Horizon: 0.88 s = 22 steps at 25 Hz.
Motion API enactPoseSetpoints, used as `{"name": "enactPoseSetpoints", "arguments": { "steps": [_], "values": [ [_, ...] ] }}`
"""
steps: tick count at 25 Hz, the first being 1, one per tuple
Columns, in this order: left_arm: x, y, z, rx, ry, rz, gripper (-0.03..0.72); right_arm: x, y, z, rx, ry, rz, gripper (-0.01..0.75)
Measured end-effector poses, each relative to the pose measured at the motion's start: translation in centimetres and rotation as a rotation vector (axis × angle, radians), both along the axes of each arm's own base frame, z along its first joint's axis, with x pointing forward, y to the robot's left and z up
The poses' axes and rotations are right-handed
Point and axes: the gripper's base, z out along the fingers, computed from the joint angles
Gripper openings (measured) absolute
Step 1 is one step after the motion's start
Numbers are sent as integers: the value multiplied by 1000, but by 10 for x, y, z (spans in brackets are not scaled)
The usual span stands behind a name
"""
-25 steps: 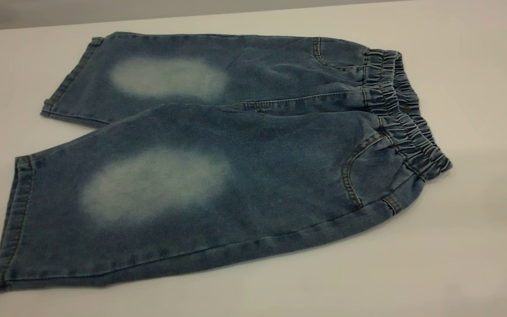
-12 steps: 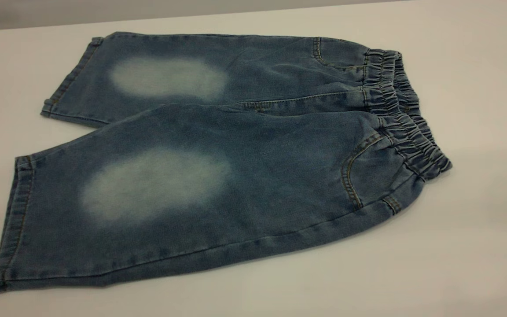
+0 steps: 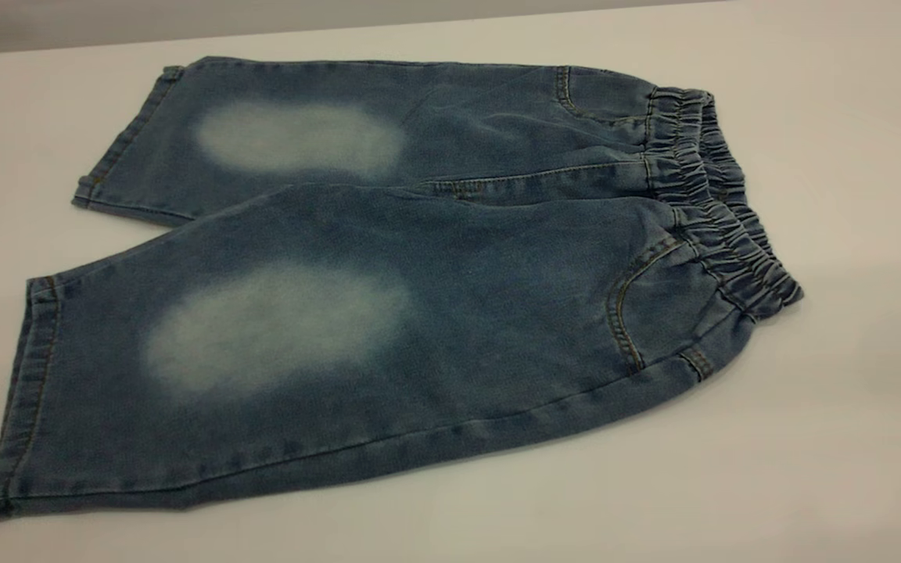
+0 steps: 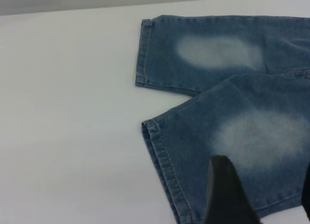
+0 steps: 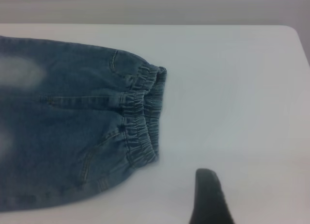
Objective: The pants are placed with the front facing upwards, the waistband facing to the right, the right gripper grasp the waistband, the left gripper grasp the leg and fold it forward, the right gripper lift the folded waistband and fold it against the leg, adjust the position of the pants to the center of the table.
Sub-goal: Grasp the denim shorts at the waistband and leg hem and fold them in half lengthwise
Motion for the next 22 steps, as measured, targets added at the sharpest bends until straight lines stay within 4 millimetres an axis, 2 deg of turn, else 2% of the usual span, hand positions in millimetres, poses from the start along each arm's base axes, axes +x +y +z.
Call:
{"name": "enactPoseSetpoints", "arguments": {
  "steps": [7, 17, 22],
  "values": [
    [0, 0, 0, 0, 0, 0, 347, 0, 0, 0, 0, 0, 0, 384],
    [0, 0, 1, -6, -2, -3, 347, -1, 8, 2, 88, -6, 58, 384],
    [1, -5, 19, -44, 34, -34, 347, -1, 10, 6, 117, -13, 66, 384]
  ]
}}
